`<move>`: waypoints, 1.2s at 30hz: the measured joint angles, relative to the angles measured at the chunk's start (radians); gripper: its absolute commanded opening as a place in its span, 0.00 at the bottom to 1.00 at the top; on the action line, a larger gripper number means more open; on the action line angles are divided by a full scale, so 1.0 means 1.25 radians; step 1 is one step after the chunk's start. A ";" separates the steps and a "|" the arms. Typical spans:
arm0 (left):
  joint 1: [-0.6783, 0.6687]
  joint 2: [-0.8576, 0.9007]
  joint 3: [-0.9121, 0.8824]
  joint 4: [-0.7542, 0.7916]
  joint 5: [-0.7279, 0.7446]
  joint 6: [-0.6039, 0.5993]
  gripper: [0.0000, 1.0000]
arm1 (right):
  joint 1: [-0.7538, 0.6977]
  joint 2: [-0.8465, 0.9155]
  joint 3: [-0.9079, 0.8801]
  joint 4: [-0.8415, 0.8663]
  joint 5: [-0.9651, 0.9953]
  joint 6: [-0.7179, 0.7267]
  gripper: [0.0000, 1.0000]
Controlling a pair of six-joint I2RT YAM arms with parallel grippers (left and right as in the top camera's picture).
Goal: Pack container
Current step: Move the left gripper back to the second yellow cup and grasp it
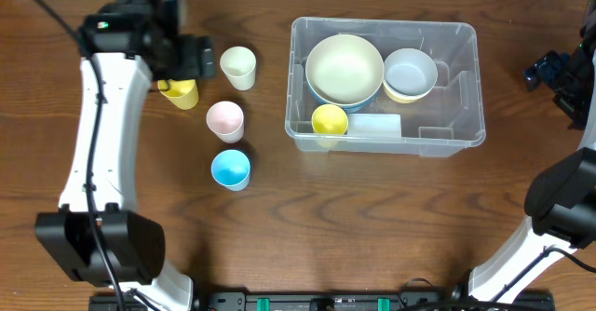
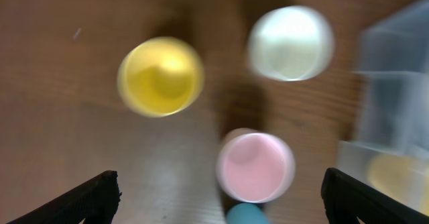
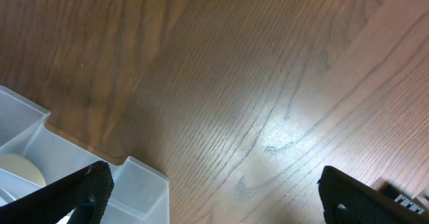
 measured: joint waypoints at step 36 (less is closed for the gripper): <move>0.169 0.216 -0.137 0.213 -0.012 -0.119 0.88 | 0.000 0.000 0.000 0.000 0.000 0.000 0.99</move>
